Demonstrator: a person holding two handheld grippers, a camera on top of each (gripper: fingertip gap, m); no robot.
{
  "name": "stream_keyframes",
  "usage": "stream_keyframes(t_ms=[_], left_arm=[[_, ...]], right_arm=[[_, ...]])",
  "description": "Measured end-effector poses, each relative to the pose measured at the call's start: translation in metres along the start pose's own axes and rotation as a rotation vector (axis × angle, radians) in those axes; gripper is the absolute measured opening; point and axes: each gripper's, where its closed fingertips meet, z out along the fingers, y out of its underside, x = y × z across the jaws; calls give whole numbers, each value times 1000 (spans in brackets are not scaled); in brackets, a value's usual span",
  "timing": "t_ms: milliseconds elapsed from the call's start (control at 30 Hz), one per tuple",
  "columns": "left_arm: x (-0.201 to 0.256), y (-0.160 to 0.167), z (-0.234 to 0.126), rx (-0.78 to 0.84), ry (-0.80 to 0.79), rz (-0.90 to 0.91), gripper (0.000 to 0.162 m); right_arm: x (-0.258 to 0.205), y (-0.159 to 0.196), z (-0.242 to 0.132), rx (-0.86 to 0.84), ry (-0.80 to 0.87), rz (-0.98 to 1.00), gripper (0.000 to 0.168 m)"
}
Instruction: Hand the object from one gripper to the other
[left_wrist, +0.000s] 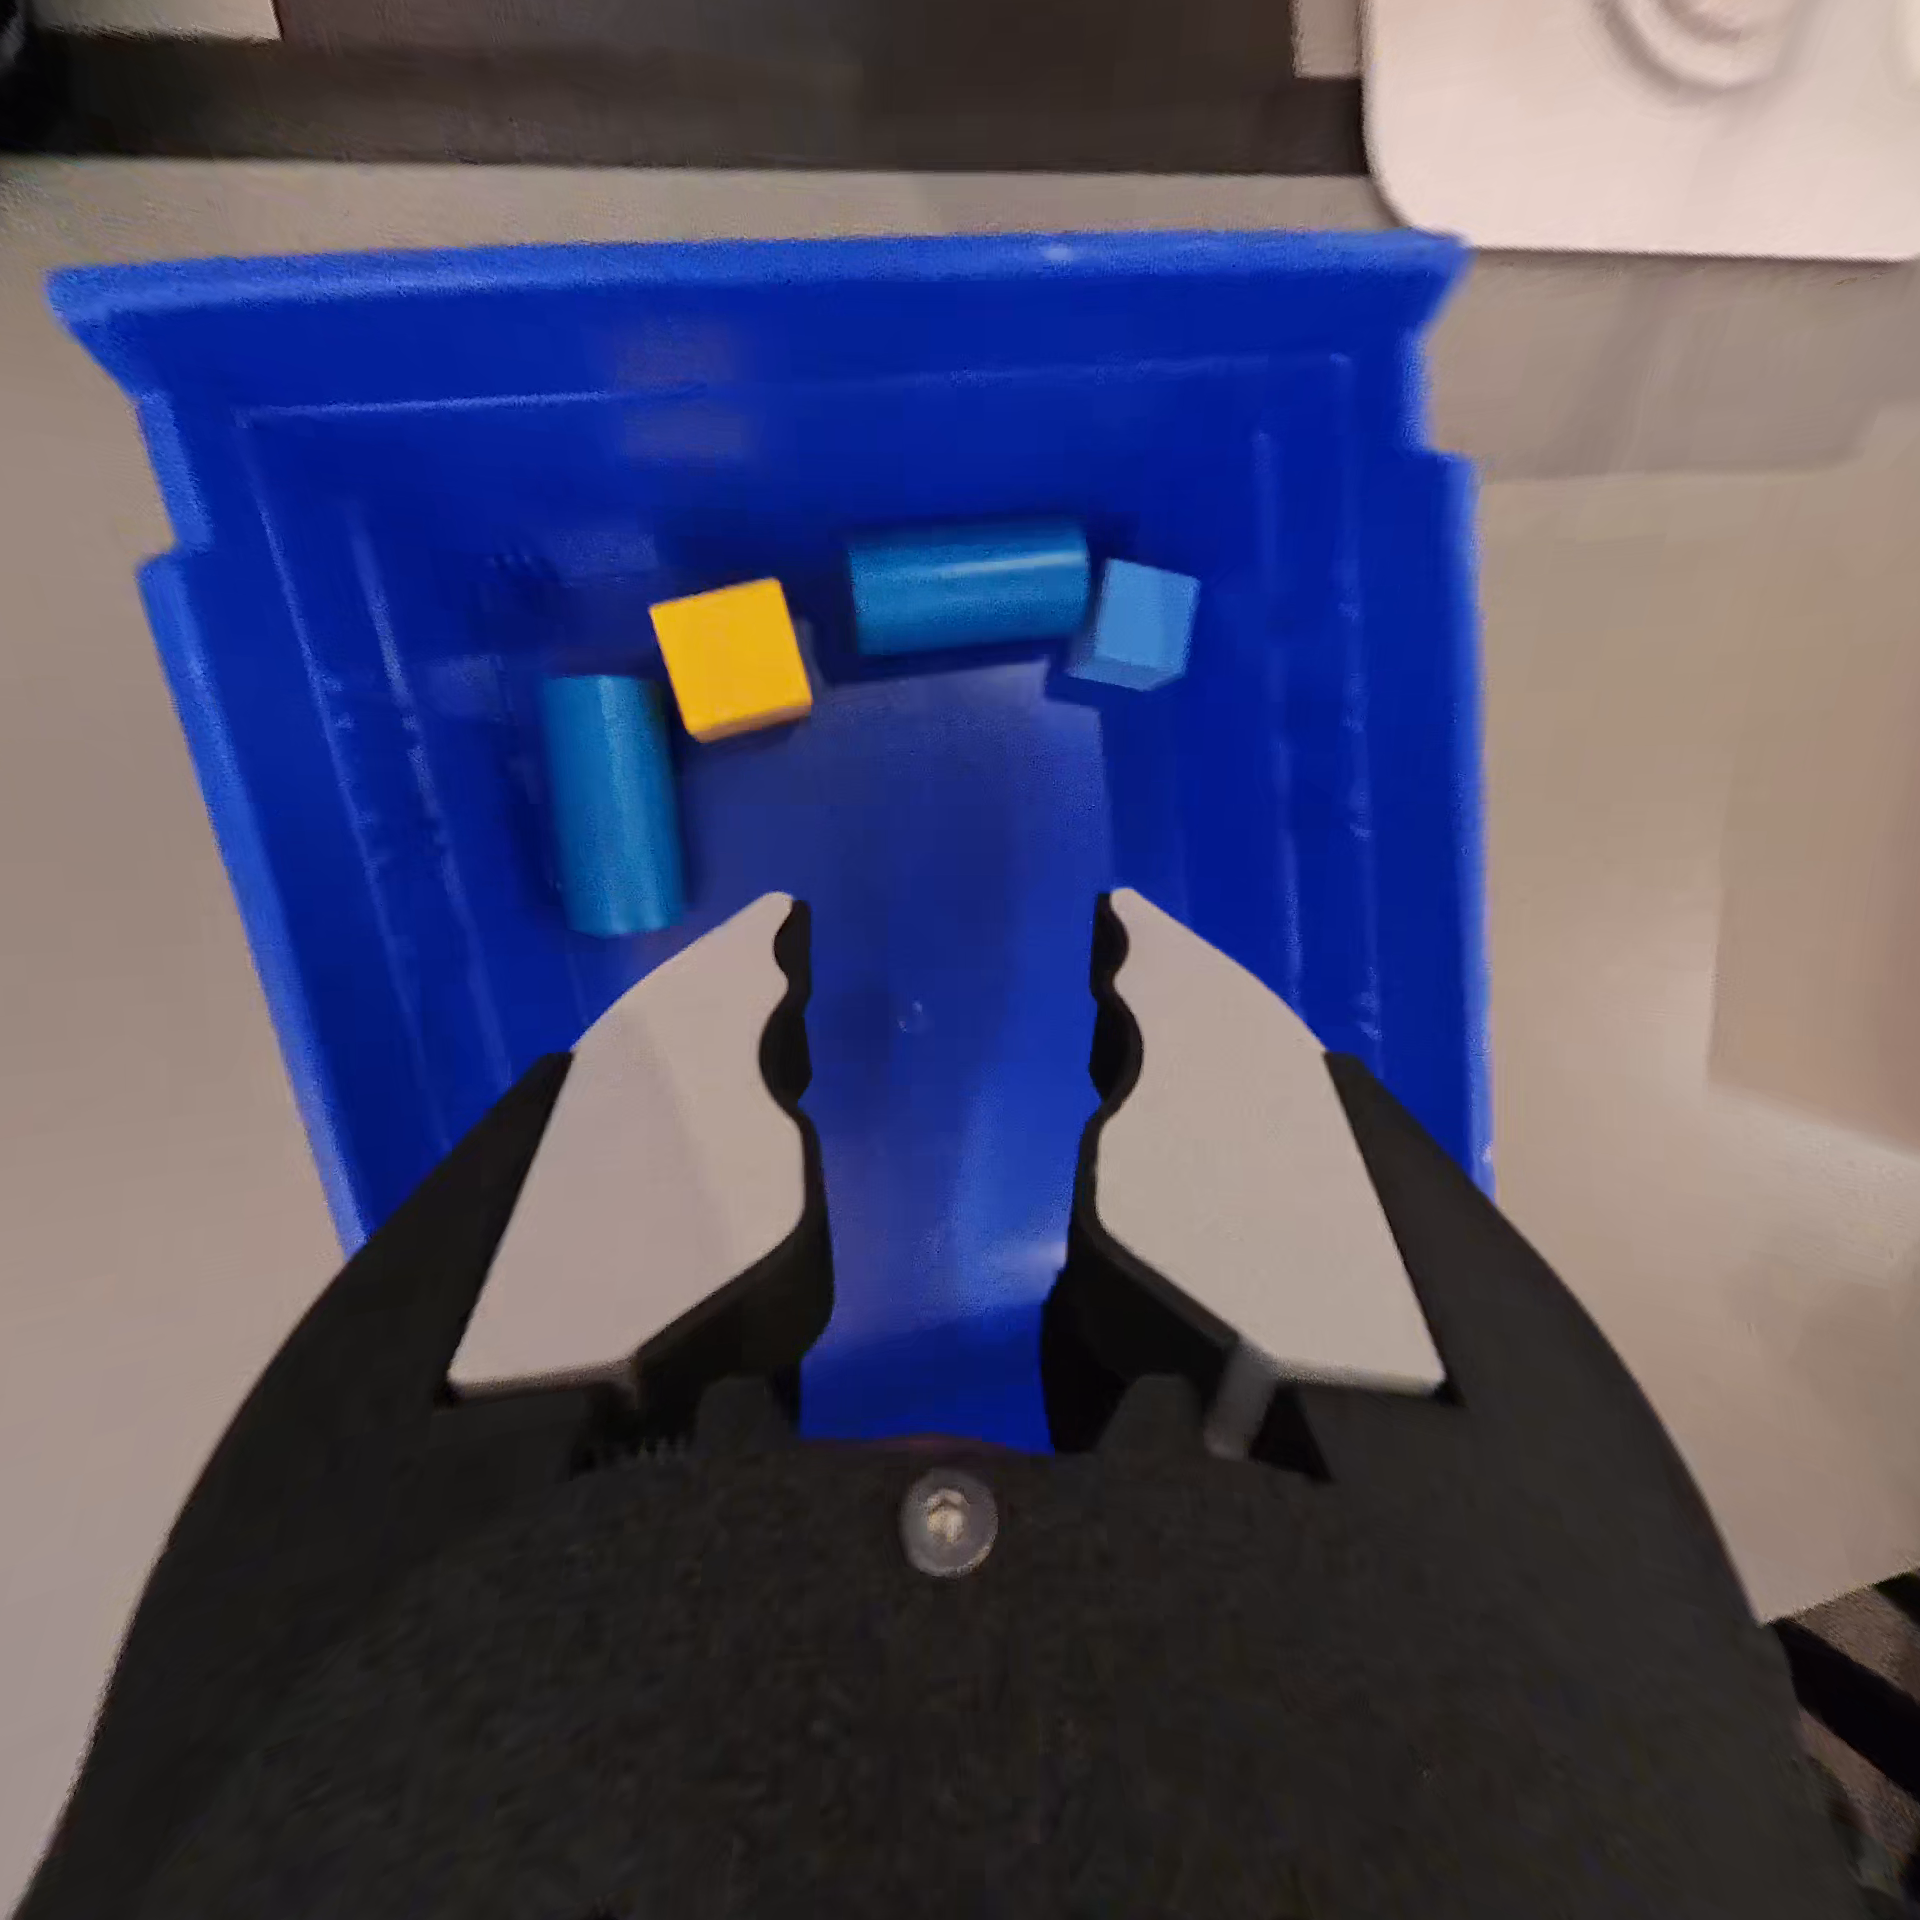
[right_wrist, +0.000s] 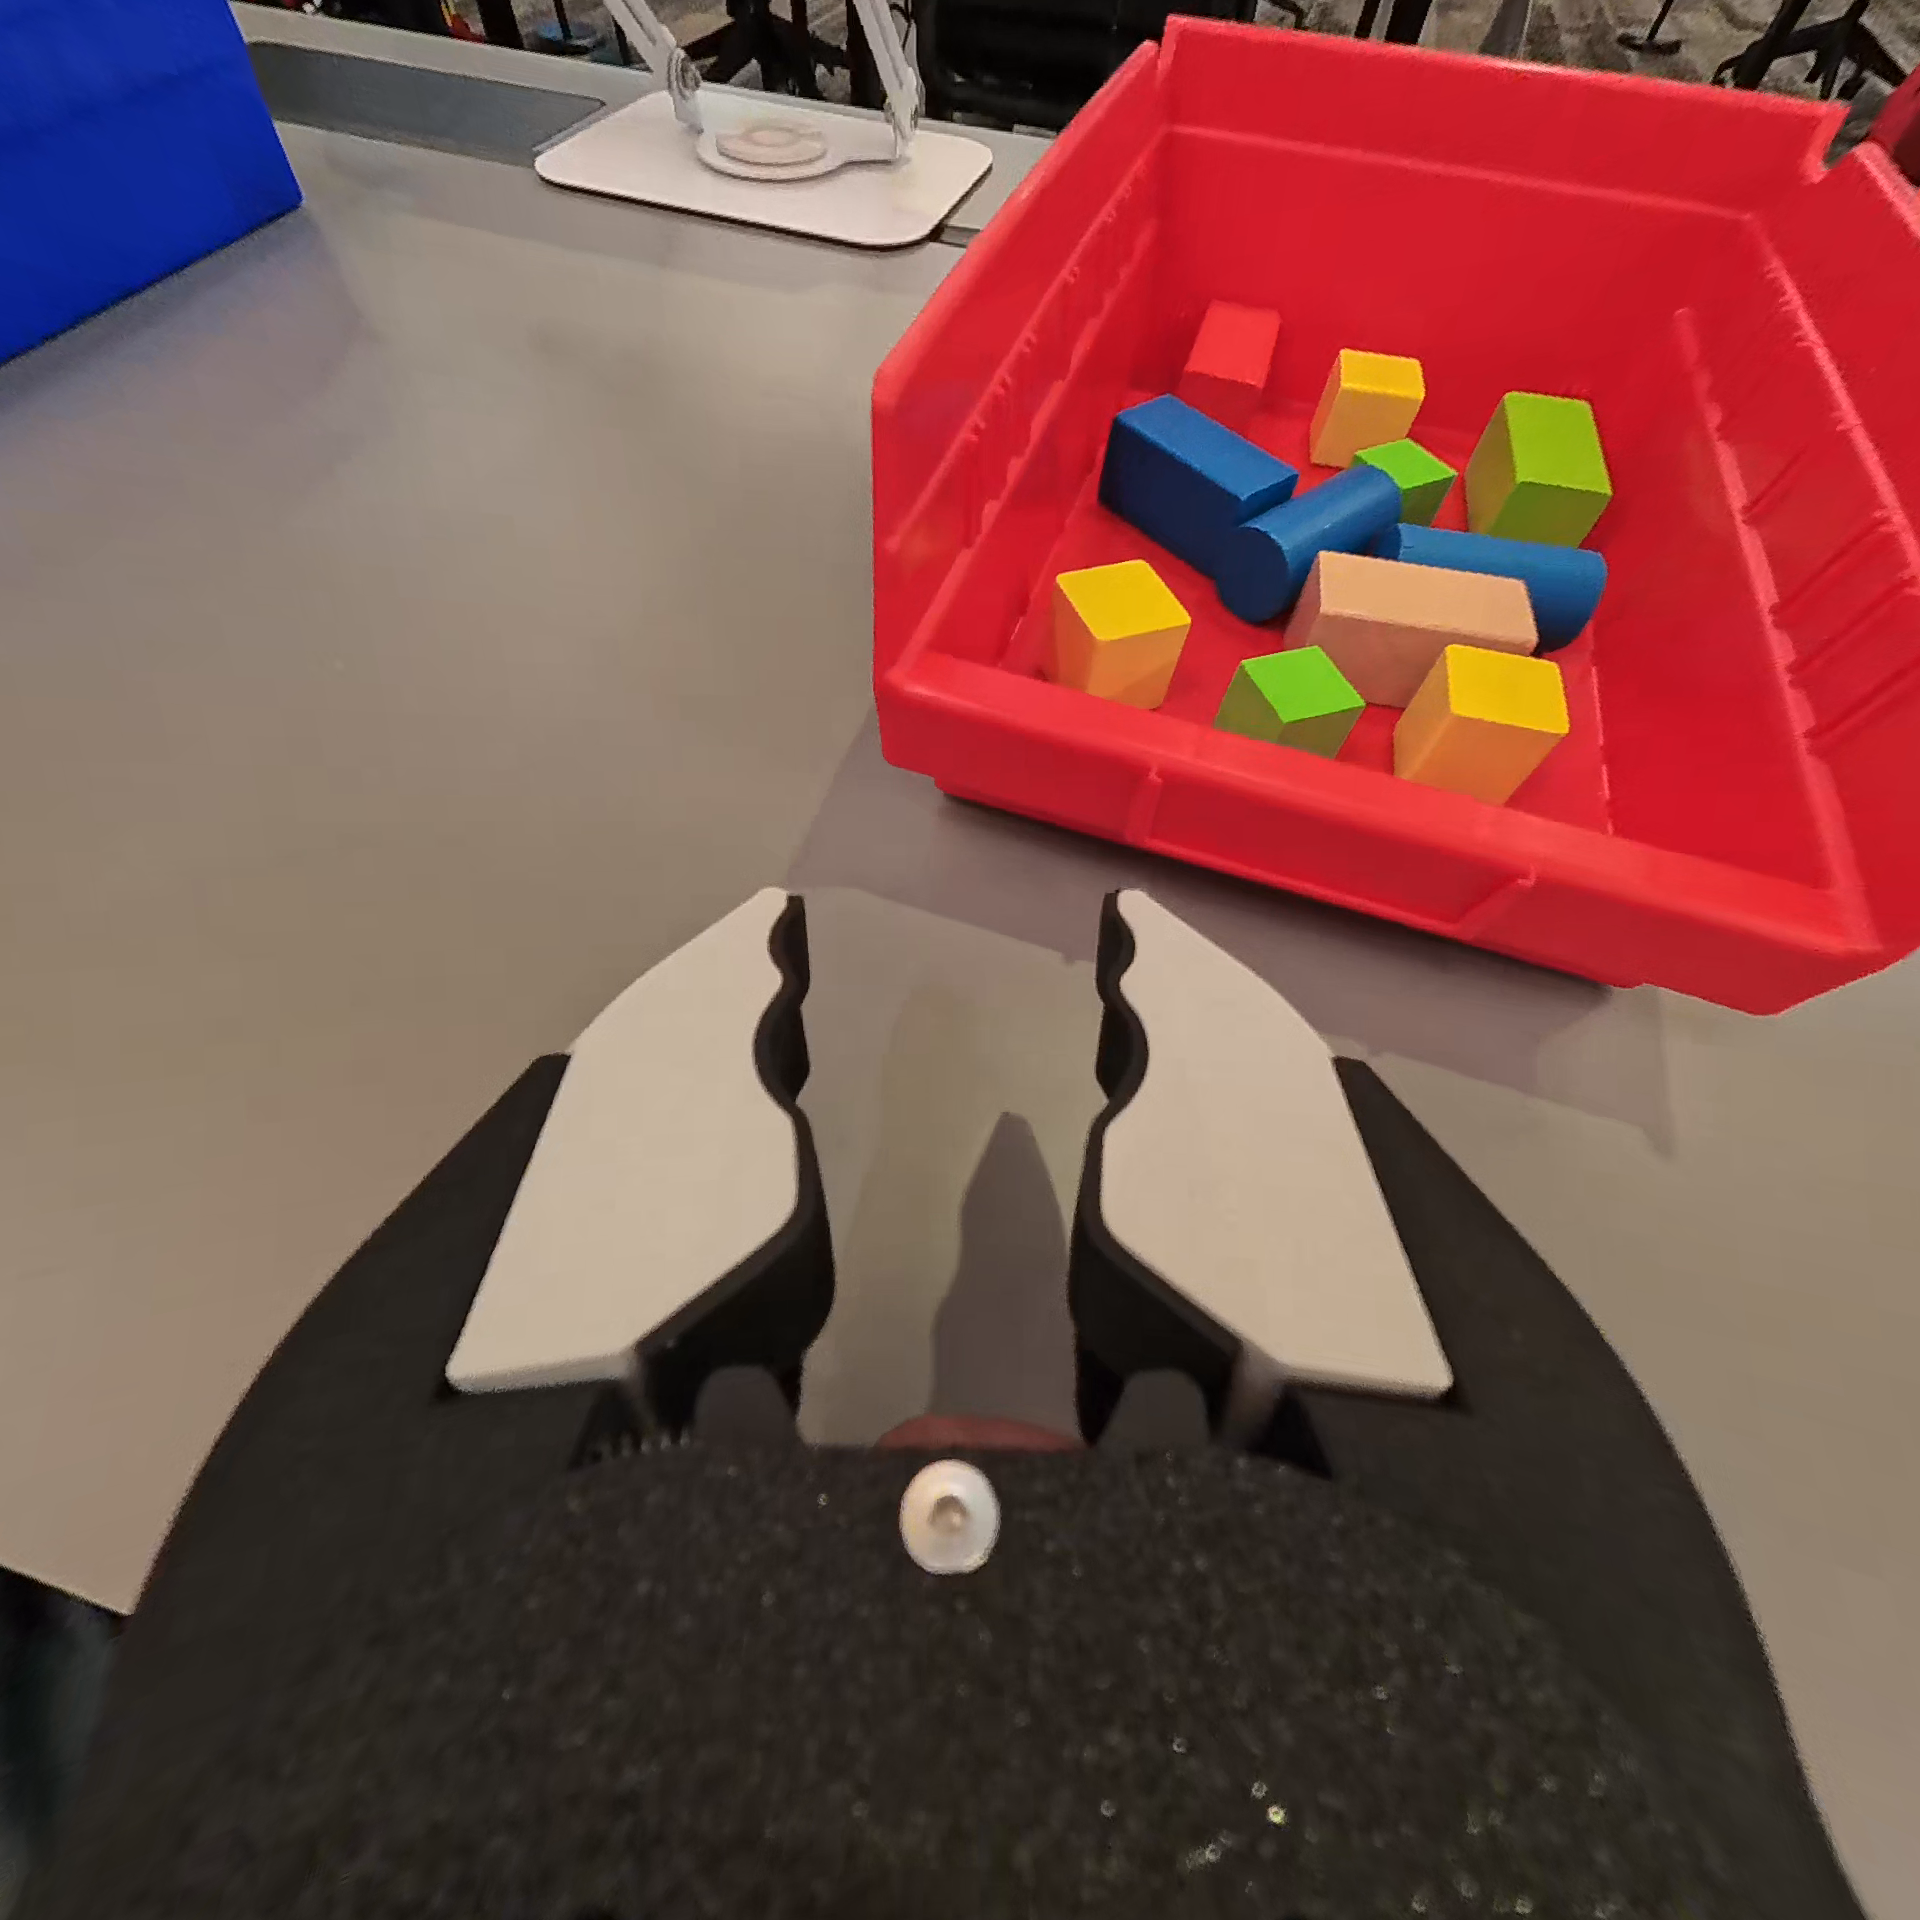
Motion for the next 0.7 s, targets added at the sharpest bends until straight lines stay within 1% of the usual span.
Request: stream_keyframes(t_ms=[100,200,233,367,467,567,600,700], left_arm=[[-15,-15,27,-97,-59,-11,49],[-42,-22,41,-175,-212,11,49],[-48,-25,44,-186,-237,9,49],[-48,-26,59,-228,-198,-35,48],[-47,-23,68,-254,-197,-31,46],[-50,-17,76,-280,-221,-45,39],[-52,-15,79,-288,-229,-53,34],[-52,-14,82,-301,-209,-65,34]], right_arm=[[0,3,2,-12,5,-14,53],[2,5,3,-23,4,-7,53],[3,4,3,-21,3,-2,53],[6,5,3,-17,-3,27,53],[5,5,3,-21,-15,39,53],[4,6,3,-26,-16,29,53],[3,6,3,-26,-15,25,53],[2,5,3,-25,-18,19,53]])
